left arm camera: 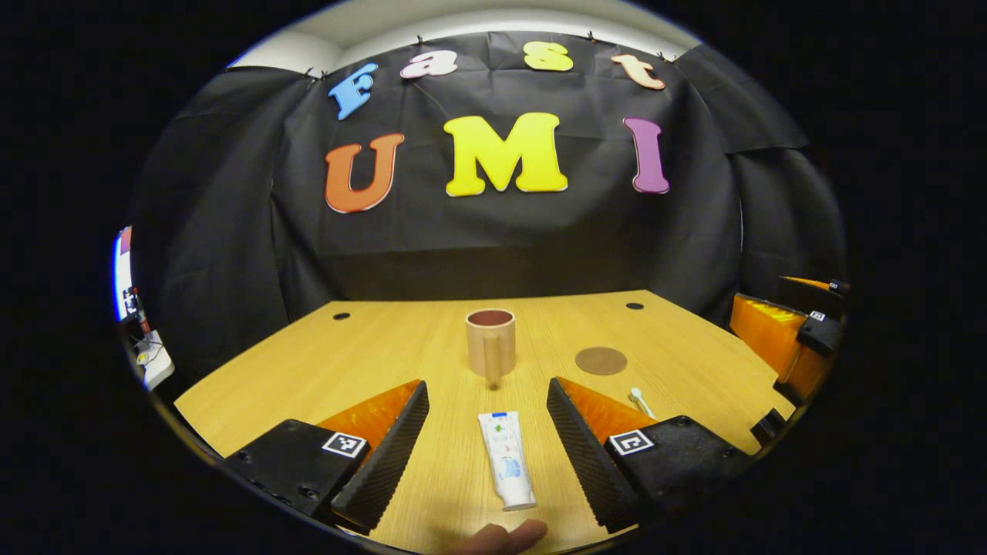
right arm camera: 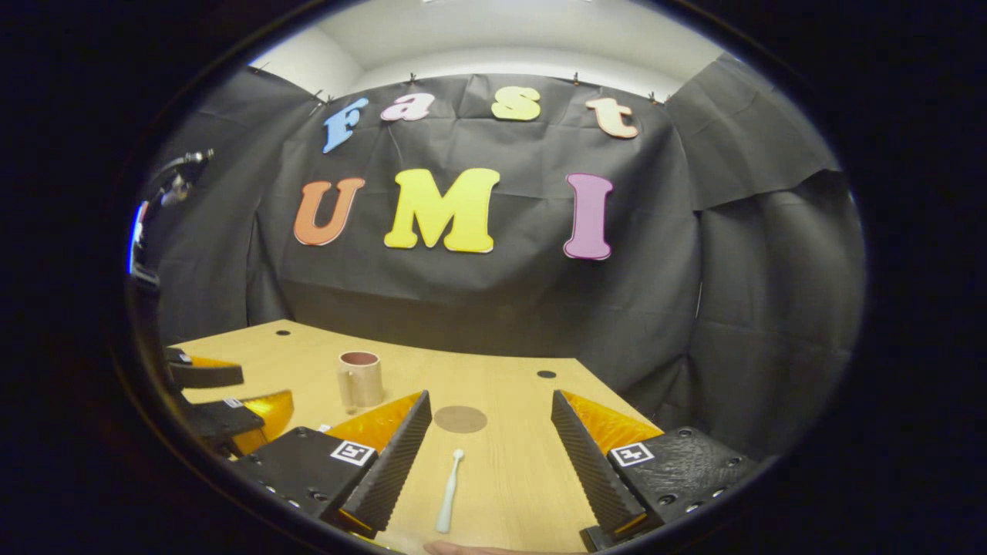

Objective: Put the toothbrush and toothpaste on the desktop into the cup, then pick up the cup and place it on the coaster on the desktop.

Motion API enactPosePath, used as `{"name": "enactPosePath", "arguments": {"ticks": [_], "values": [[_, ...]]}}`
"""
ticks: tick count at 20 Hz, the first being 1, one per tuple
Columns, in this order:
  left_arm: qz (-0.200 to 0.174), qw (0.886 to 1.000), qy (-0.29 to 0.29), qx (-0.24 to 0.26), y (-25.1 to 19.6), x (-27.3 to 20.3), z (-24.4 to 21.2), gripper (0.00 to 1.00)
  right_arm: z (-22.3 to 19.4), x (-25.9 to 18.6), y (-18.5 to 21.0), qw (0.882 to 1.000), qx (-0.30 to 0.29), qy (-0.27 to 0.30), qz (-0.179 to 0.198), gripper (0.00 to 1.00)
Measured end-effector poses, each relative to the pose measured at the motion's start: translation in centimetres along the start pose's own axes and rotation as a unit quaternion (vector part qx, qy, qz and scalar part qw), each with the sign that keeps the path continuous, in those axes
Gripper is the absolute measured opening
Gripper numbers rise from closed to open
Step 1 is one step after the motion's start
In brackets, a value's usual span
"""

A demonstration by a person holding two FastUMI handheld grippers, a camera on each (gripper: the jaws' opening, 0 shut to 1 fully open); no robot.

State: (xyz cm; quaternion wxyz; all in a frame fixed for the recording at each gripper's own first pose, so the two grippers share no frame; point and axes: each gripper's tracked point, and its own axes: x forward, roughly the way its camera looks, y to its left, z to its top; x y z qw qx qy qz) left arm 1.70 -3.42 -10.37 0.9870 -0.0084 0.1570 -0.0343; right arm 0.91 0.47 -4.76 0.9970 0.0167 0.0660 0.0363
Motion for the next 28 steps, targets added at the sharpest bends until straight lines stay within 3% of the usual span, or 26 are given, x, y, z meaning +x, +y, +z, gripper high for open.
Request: {"name": "enactPosePath", "arguments": {"ticks": [8,15,18,19,22,25,27,28], "values": [[-0.022,0.992,0.123,-0.026,-1.2,0.7,-8.4,0.98,-2.2,1.0,-0.6,1.000,0.014,0.025,0.000,0.95],[-0.012,0.984,0.173,-0.046,-1.2,0.7,-10.2,0.97,-4.1,1.8,-0.5,0.998,0.017,0.055,0.005,0.95],[-0.006,0.984,0.175,-0.025,-0.8,1.2,-10.8,0.86,-4.1,1.8,-0.8,0.998,0.018,0.055,0.000,0.95],[-0.004,0.984,0.176,-0.024,-0.9,1.4,-10.9,0.77,-4.0,1.9,-0.8,0.998,0.017,0.055,-0.001,0.95],[-0.003,0.985,0.170,-0.027,-0.7,1.8,-10.9,0.67,-4.3,2.2,-0.3,0.998,0.017,0.061,0.004,0.95],[-0.006,0.985,0.168,-0.033,-0.4,1.7,-10.6,0.46,-4.6,2.9,0.4,0.997,0.017,0.072,0.012,0.95],[-0.009,0.985,0.166,-0.044,-0.3,1.7,-10.4,0.44,-5.2,3.6,0.7,0.996,0.016,0.084,0.013,0.96],[-0.012,0.985,0.165,-0.049,-0.3,1.5,-10.5,0.48,-5.6,3.8,1.3,0.996,0.015,0.091,0.018,0.95]]}}
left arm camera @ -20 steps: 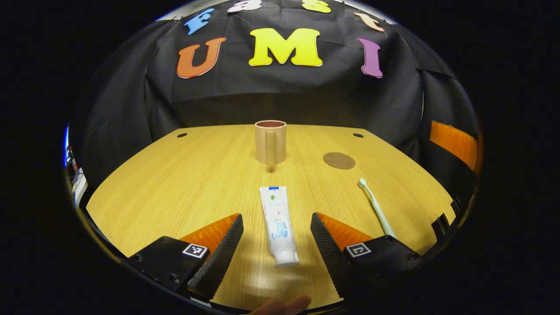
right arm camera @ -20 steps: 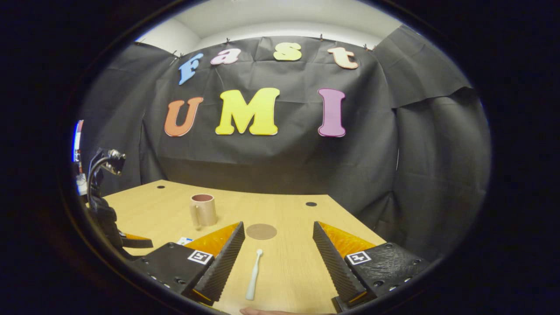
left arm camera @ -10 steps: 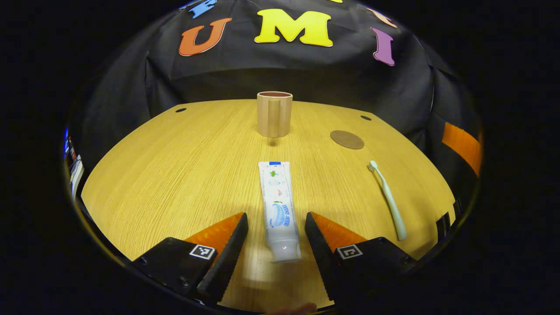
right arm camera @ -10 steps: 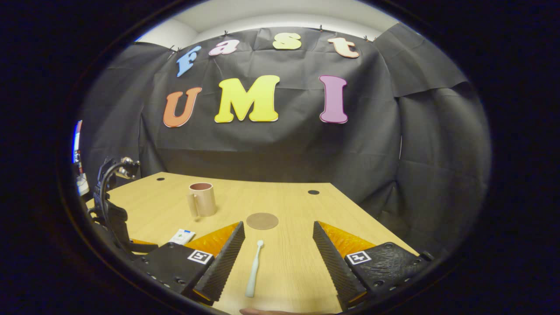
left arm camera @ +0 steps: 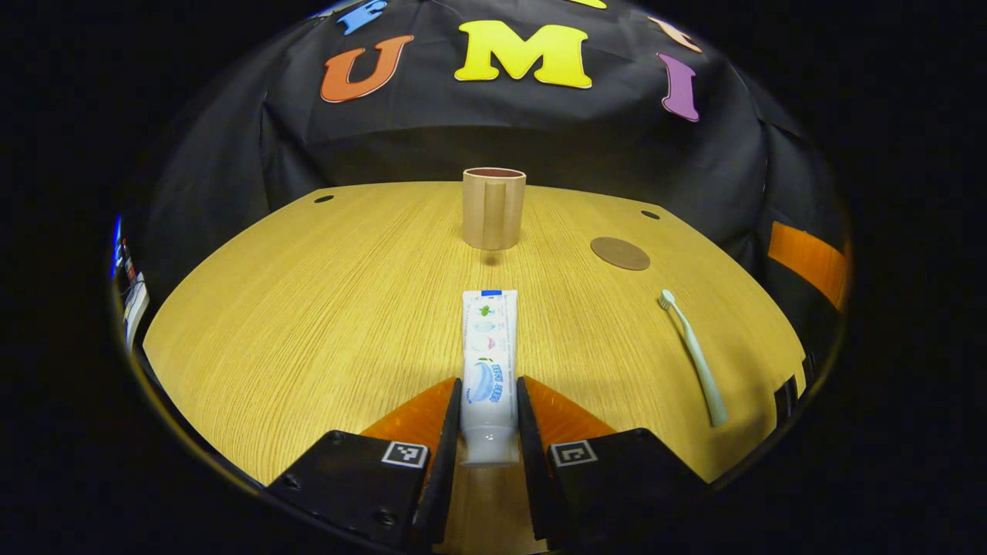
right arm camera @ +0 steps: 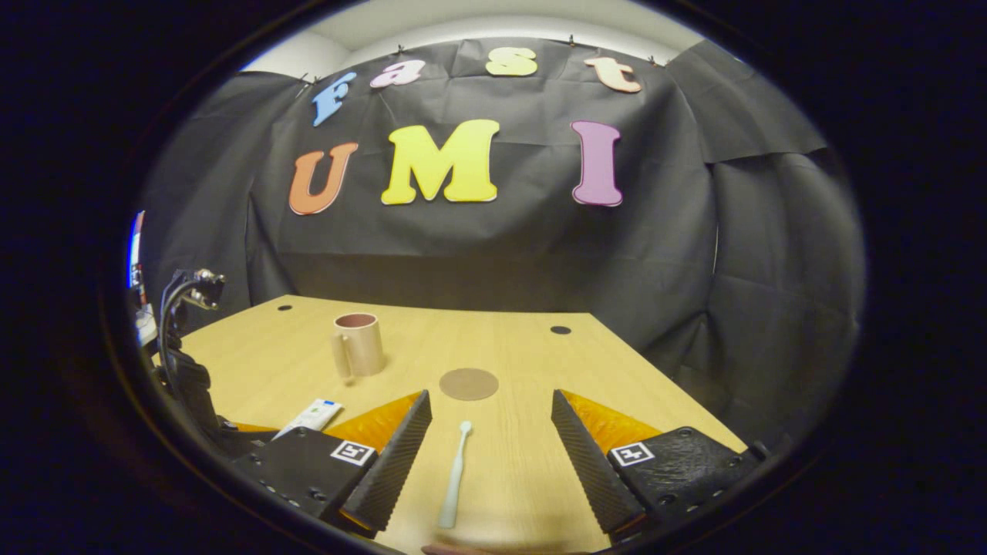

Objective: Put the toothbrush and toothpaste on the desktop into the cup, then pick up the cup and place it on the coaster on the desktop.

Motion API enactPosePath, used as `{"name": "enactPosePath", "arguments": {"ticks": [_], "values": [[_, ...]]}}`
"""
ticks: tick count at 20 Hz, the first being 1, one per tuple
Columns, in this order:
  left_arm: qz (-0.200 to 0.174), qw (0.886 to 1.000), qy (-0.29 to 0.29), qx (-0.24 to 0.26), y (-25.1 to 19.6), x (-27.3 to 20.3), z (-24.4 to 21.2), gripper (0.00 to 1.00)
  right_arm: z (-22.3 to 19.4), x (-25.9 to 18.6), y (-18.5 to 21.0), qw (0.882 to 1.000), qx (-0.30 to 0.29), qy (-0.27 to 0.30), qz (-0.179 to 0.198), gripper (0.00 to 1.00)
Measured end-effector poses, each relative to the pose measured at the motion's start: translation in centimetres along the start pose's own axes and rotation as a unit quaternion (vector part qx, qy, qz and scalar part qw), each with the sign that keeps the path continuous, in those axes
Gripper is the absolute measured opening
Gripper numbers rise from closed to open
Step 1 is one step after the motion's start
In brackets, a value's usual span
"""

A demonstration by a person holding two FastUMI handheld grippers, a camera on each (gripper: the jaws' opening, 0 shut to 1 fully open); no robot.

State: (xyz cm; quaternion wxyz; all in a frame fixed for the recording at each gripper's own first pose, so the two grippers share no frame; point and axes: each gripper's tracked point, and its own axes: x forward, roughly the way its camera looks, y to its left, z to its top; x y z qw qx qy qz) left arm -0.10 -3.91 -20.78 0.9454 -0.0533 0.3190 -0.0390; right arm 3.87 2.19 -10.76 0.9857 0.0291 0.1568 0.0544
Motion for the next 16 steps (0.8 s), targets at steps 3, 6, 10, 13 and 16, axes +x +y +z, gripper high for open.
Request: {"name": "enactPosePath", "arguments": {"ticks": [3,6,10,13,16], "values": [[-0.031,0.999,-0.025,-0.016,-0.8,-0.6,1.3,0.43,-0.8,1.5,0.7,1.000,-0.013,0.014,0.006,0.95],[-0.005,0.998,-0.068,-0.010,0.5,-1.7,3.6,0.43,-3.1,3.5,0.3,0.999,-0.017,0.045,-0.011,0.95],[0.000,0.996,-0.091,-0.009,0.9,-2.8,4.8,0.43,-6.7,5.6,0.8,0.994,0.003,0.110,-0.004,0.97],[-0.005,0.995,-0.098,-0.009,0.7,-3.1,5.2,0.43,-9.8,5.9,1.4,0.982,0.027,0.187,-0.006,0.95],[-0.006,0.994,-0.108,-0.004,0.7,-3.7,5.8,0.48,-12.2,5.5,1.8,0.968,0.046,0.247,-0.004,0.94]]}}
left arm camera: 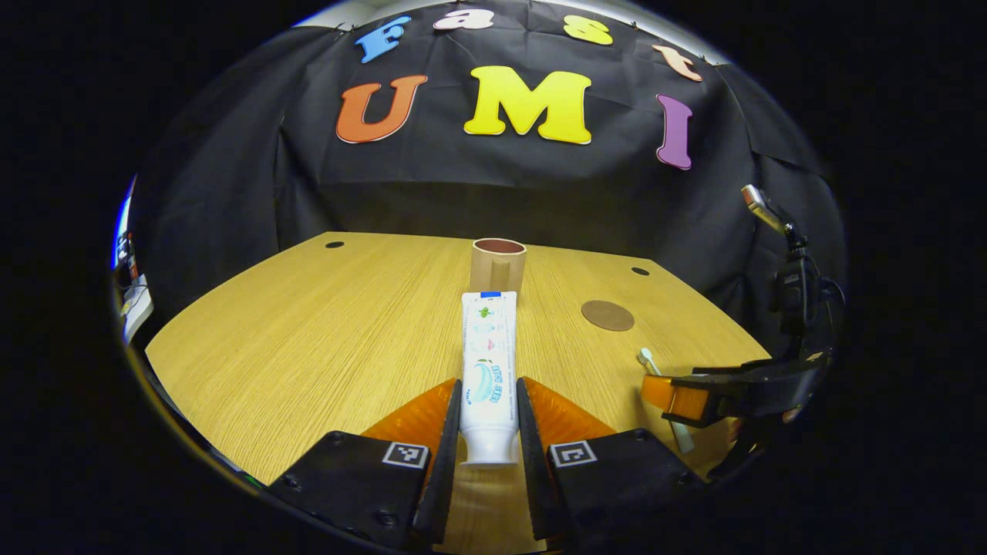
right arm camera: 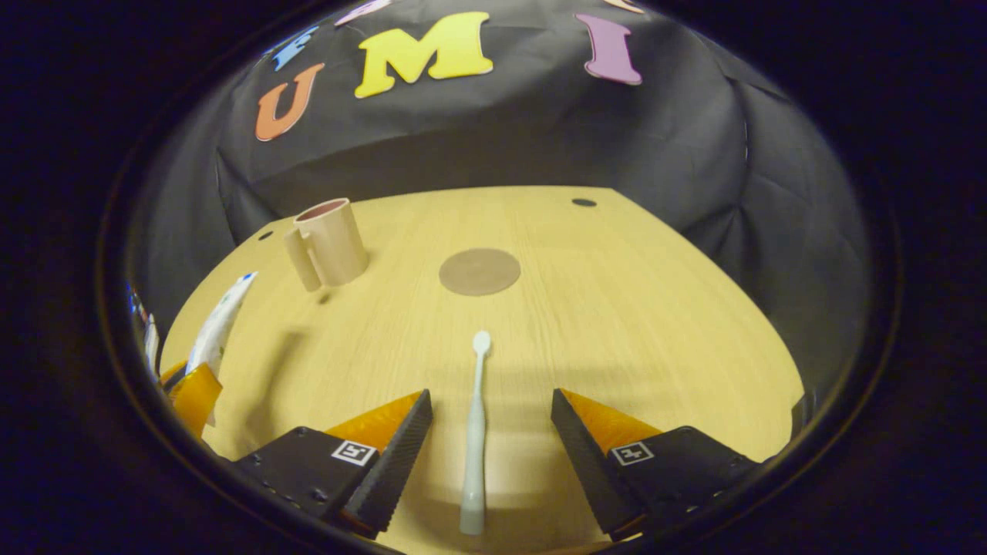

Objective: Put the toothbrush and toothpaste on the desktop into the cup, then pick up the cup and place it on the coaster on the desktop.

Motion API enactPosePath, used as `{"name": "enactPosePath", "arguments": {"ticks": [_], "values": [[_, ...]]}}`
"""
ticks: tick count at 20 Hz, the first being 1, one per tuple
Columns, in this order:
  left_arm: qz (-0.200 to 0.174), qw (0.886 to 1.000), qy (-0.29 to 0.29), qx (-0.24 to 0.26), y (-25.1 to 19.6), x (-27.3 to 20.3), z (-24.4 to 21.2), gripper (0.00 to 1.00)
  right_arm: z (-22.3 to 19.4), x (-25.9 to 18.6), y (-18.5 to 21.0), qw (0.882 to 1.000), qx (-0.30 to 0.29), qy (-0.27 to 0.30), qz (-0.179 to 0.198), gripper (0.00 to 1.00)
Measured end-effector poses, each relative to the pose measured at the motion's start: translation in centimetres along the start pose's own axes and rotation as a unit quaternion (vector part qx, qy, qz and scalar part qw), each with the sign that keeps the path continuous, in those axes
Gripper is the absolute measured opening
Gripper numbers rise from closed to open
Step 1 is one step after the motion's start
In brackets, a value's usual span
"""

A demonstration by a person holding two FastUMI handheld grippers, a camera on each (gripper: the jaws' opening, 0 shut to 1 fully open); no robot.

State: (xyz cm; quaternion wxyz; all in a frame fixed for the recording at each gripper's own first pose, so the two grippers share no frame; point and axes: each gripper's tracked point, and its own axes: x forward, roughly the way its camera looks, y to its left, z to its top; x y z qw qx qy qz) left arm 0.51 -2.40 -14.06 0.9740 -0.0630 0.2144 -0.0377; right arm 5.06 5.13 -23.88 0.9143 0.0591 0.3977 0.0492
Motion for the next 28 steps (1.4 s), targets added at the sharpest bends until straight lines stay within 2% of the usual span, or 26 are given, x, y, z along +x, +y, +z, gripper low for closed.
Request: {"name": "enactPosePath", "arguments": {"ticks": [1,6,7,8,10,11,12,14,15,16,17,22,24,25,28], "values": [[0.000,1.000,-0.003,0.000,0.0,-0.1,0.1,0.43,0.6,0.2,-0.2,1.000,-0.001,-0.005,0.000,0.95],[0.004,1.000,0.003,-0.006,0.2,0.0,-0.3,0.43,0.4,0.0,0.0,1.000,-0.019,0.003,0.002,0.91],[0.005,1.000,0.006,-0.007,0.3,0.0,-0.5,0.48,0.2,0.0,0.0,1.000,-0.022,0.004,0.002,0.90],[0.004,1.000,0.008,-0.007,0.2,0.1,-0.5,0.43,0.3,0.1,0.0,1.000,-0.022,0.004,0.003,0.91],[0.006,1.000,0.007,-0.004,0.3,0.0,-0.5,0.43,0.2,0.2,0.5,1.000,-0.025,0.002,0.014,0.91],[0.007,1.000,0.007,-0.003,0.3,0.0,-0.4,0.43,0.3,0.1,0.8,0.999,-0.026,-0.004,0.020,0.68],[0.007,1.000,0.006,-0.002,0.3,0.0,-0.5,0.43,0.2,0.0,1.2,0.999,-0.028,-0.004,0.028,0.58],[0.007,1.000,0.007,-0.001,0.2,0.0,-0.4,0.43,0.1,0.6,1.5,0.999,-0.009,-0.002,0.040,0.19],[0.006,1.000,0.007,-0.001,0.1,0.1,-0.5,0.43,0.3,0.1,1.4,0.999,-0.008,-0.004,0.045,0.09],[0.006,1.000,0.007,-0.001,0.1,0.0,-0.5,0.43,0.3,0.2,1.5,0.999,-0.011,-0.008,0.050,0.09],[0.006,1.000,0.006,0.001,0.2,0.0,-0.4,0.43,0.3,0.4,1.6,0.998,-0.006,-0.007,0.054,0.01],[0.010,1.000,0.002,-0.005,0.5,0.1,-0.3,0.43,1.3,-0.5,1.8,0.996,-0.012,-0.046,0.073,0.01],[0.007,1.000,-0.002,-0.003,0.3,0.1,0.0,0.48,3.0,-2.2,1.4,0.993,-0.004,-0.091,0.077,0.01],[0.005,1.000,-0.003,-0.003,0.3,0.0,0.1,0.43,4.1,-3.1,1.0,0.991,-0.002,-0.117,0.071,0.01],[0.002,1.000,-0.015,-0.007,0.5,-0.2,0.7,0.43,7.1,-7.1,0.3,0.978,0.009,-0.195,0.069,0.01]]}}
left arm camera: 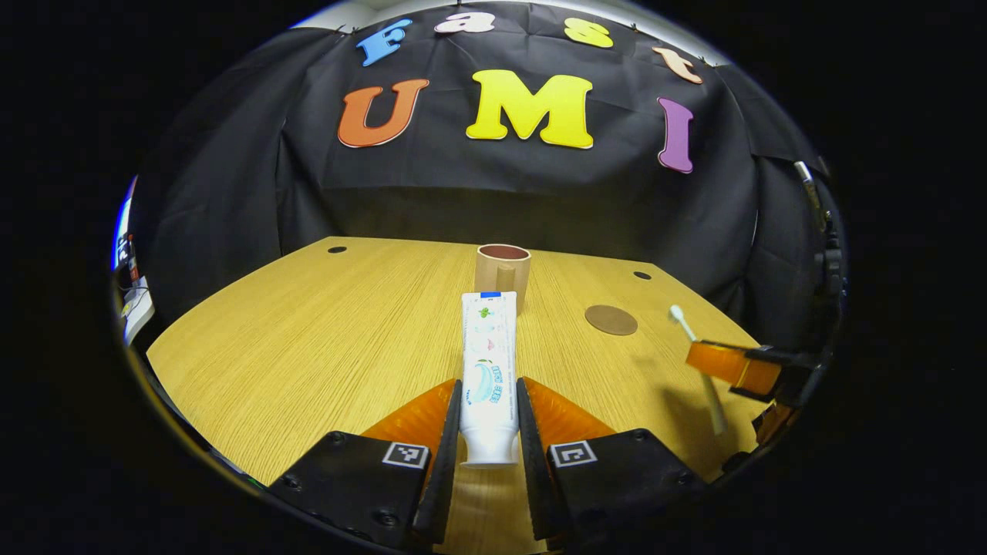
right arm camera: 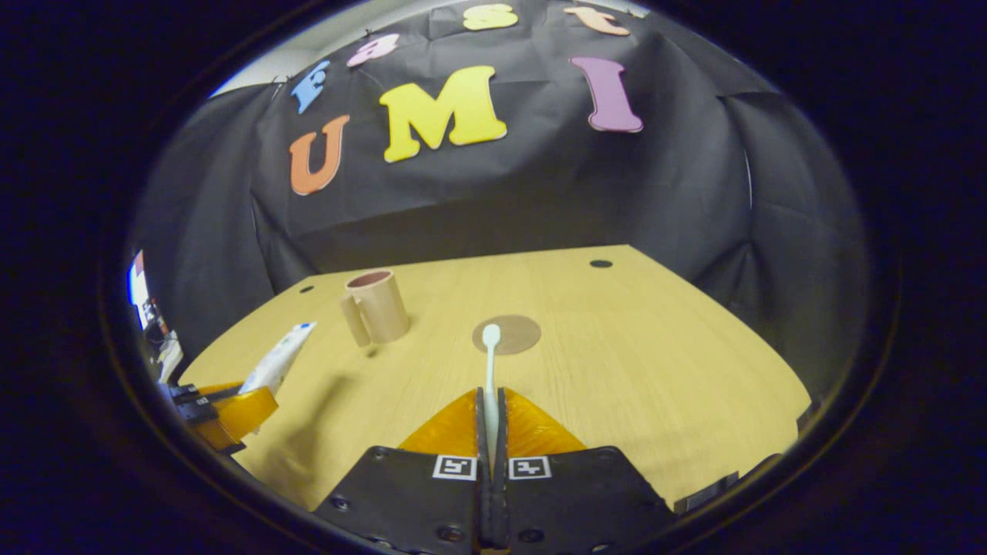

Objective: Put the toothbrush and toothpaste on the desktop into the cup, then pick up the cup and place it on the coaster on the desktop.

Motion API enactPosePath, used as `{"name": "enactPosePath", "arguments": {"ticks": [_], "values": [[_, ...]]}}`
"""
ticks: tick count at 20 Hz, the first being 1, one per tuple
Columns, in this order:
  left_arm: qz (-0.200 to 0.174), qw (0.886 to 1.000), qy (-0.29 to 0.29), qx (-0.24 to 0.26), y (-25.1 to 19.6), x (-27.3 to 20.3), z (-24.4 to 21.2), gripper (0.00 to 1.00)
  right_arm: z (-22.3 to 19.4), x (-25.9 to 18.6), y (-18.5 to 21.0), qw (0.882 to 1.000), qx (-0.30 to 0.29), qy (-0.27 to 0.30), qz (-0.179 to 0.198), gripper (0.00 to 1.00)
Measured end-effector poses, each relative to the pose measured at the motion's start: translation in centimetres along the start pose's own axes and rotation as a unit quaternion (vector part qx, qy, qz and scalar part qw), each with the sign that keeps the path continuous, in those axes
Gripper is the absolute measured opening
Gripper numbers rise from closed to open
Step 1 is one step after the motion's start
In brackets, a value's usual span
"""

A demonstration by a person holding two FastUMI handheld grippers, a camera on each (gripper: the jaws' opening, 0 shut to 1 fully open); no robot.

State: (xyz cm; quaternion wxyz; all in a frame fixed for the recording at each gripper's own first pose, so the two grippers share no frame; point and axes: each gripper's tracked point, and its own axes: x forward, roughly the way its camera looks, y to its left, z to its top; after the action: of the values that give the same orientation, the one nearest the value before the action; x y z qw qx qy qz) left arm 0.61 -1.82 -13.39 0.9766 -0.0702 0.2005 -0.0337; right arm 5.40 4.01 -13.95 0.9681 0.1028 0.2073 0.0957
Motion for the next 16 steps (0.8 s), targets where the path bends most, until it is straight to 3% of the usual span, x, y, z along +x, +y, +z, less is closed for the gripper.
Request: {"name": "enactPosePath", "arguments": {"ticks": [3,5,11,16], "values": [[-0.002,1.000,-0.024,0.000,-0.1,-0.8,1.2,0.43,4.3,-3.3,-0.2,0.996,-0.006,-0.094,-0.005,0.00],[0.000,0.999,-0.042,0.011,-0.2,-1.2,1.8,0.43,5.8,-5.3,0.0,0.992,-0.010,-0.128,-0.002,0.00],[0.000,0.996,-0.076,0.039,0.2,-2.9,3.7,0.43,6.5,-7.5,-0.2,0.988,-0.033,-0.152,-0.010,0.00],[0.003,0.990,-0.142,0.024,0.5,-2.4,10.4,0.43,6.1,-7.0,-0.5,0.989,-0.031,-0.142,-0.010,0.00]]}}
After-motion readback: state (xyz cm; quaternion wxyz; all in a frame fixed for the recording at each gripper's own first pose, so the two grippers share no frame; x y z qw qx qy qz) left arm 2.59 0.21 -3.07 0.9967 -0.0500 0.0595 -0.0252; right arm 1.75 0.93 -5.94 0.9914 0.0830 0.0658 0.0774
